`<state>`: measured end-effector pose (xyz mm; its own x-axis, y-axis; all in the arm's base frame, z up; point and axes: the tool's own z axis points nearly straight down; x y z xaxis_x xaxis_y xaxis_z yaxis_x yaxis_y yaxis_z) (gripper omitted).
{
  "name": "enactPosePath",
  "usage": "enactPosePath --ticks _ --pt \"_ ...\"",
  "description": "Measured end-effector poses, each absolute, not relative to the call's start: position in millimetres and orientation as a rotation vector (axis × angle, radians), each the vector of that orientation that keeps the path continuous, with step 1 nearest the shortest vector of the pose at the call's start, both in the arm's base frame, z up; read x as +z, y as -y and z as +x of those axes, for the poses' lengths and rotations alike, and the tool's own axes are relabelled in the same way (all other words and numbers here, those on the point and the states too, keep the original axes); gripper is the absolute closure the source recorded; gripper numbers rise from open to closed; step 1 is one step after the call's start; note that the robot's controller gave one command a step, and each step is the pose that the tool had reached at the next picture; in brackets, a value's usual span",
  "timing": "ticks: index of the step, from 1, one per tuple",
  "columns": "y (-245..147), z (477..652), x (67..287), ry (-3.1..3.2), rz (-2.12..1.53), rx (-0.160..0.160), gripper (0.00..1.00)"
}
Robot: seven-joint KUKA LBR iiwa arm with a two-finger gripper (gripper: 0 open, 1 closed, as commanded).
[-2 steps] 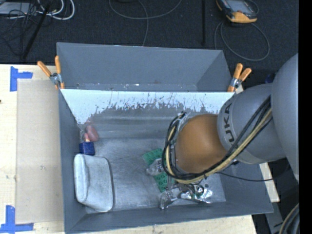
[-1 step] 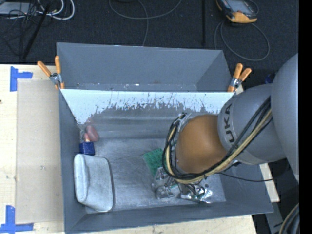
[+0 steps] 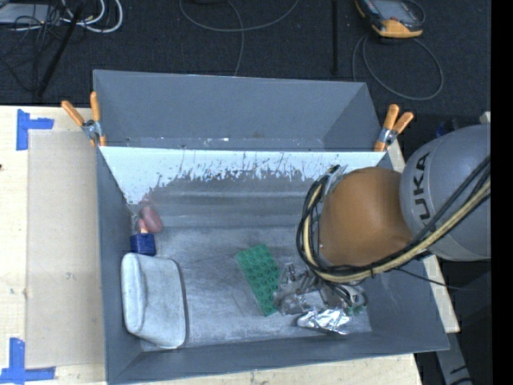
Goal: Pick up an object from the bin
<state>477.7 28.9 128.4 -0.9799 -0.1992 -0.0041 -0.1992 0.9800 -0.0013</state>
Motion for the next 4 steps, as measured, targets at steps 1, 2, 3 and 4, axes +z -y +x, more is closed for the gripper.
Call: enactPosePath --ticks 1,2,3,4 --pt "-29.7 476.4 125.1 -3.127 -0.313 0.001 0.00" --pt "-29.5 476.4 125.1 -3.127 -0.310 0.001 1.00" --pt "-74.9 471.0 210.9 -3.108 -0.409 0.003 1.00" --pt "-72.5 470.2 206.5 -3.117 -0.401 0.001 0.00"
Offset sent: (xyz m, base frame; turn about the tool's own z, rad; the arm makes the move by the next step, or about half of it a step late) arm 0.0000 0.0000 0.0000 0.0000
